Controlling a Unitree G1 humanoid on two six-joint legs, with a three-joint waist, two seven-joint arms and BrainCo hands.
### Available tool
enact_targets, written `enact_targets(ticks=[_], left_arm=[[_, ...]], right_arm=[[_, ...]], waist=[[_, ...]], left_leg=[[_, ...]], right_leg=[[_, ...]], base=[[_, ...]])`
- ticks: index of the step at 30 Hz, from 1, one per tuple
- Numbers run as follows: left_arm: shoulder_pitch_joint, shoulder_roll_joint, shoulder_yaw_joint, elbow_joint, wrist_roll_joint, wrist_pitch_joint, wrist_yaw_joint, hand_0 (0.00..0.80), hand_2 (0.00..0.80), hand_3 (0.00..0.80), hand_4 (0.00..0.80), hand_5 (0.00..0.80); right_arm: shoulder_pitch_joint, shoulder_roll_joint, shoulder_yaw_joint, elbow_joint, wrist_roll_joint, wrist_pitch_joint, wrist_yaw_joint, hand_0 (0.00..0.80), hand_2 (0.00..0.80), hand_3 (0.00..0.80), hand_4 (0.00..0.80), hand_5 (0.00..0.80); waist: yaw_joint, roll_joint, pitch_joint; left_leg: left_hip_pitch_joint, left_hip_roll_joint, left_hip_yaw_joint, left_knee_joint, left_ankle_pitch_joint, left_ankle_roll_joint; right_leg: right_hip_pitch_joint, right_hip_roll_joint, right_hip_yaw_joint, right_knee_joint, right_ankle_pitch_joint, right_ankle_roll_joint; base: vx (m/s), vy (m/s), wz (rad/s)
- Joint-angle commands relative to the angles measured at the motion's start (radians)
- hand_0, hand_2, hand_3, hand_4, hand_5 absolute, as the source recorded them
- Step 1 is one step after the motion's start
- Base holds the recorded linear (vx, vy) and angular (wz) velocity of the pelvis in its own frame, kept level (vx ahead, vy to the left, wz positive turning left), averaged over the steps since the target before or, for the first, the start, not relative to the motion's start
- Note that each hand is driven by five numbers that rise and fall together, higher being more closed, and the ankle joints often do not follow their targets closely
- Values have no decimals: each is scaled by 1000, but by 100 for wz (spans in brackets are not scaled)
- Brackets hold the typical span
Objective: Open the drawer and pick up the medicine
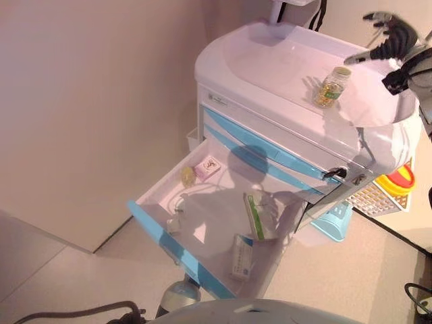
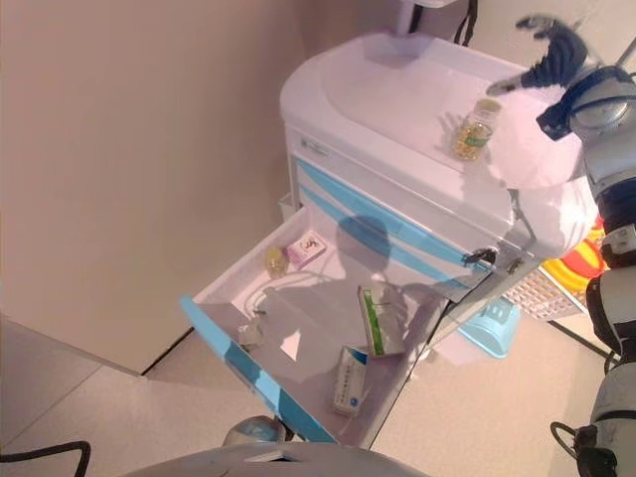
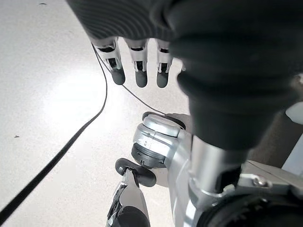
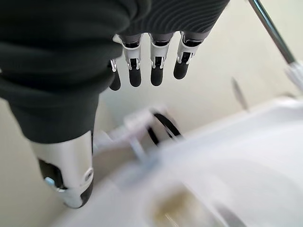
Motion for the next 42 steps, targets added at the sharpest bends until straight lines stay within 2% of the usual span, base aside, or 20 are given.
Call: enact_targets(ticks=[1, 6, 8, 13, 16, 19, 22, 27, 35, 42], left_arm=[[11, 57, -62, 14, 53, -31, -9, 0, 0, 0, 0, 0], [0, 50, -87, 10, 84, -36, -15, 0, 0, 0, 0, 0], [-5, 48, -95, 6, 93, -40, -18, 0, 0, 0, 0, 0], [-14, 32, -114, -1, 123, -48, -15, 0, 0, 0, 0, 0], [-13, 16, -133, 3, 178, -75, 14, 0, 0, 0, 0, 0], [-25, 12, -161, -9, 259, -85, 42, 0, 0, 0, 0, 0], [-51, 26, -199, -49, 308, -82, 59, 0, 0, 0, 0, 0], [-103, 78, -220, -193, 358, -24, 28, 0, 0, 0, 0, 0], [-207, 209, -223, -457, 361, 61, -15, 0, 0, 0, 0, 0], [-354, 330, -227, -607, 282, 116, 6, 0, 0, 0, 0, 0]], right_arm=[[-10, -81, -25, -99, 85, -42, -173, 0, 0, 0, 0, 0], [117, -59, -209, -179, 140, -4, -361, 0, 0, 0, 0, 0], [214, -29, -300, -219, 138, -5, -392, 0, 0, 0, 0, 0], [529, 92, -504, -316, 146, -30, -445, 0, 0, 0, 0, 0], [750, 225, -591, -374, 88, -77, -466, 0, 0, 0, 0, 0], [907, 332, -615, -393, 54, -99, -488, 0, 0, 0, 0, 0], [1004, 399, -602, -360, 35, -101, -491, 0, 0, 0, 0, 0], [1112, 474, -552, -245, 1, -113, -499, 0, 0, 0, 0, 0], [1194, 540, -457, -30, -47, -128, -515, 0, 0, 0, 0, 0], [1185, 522, -390, 93, -29, -167, -460, 0, 0, 0, 0, 0]], waist=[[-1, -27, -58], [-45, -10, -63], [-61, -4, -63], [-118, 16, -59], [-164, 27, -54], [-211, 40, -55], [-251, 54, -51], [-292, 72, -37], [-320, 99, 1], [-345, 129, 81]], left_leg=[[53, -52, 68, 13, -140, 47], [55, -47, 112, 23, -155, 51], [54, -44, 127, 30, -163, 52], [48, -39, 173, 41, -173, 58], [49, -31, 209, 45, -185, 59], [48, -21, 252, 45, -192, 59], [49, -8, 295, 50, -202, 55], [37, 4, 345, 56, -197, 48], [-18, 7, 363, 97, -196, 49], [-116, 2, 365, 162, -198, 57]], right_leg=[[-74, -73, 154, 43, 79, 91], [-86, -68, 194, 48, 76, 93], [-92, -66, 208, 49, 76, 93], [-110, -59, 254, 34, 94, 94], [-119, -48, 290, 19, 104, 95], [-133, -35, 328, 3, 113, 97], [-141, -26, 349, 1, 111, 102], [-160, -23, 356, -1, 120, 107], [-216, -28, 363, 29, 116, 109], [-310, -36, 375, 97, 101, 97]], base=[[-52, -43, -4], [-50, -47, -17], [-48, -52, -32], [-58, -47, -33], [-46, -58, -36], [-24, -49, -53], [-7, -46, -62], [-24, -52, -49], [-38, -34, -20], [-97, 24, -16]])
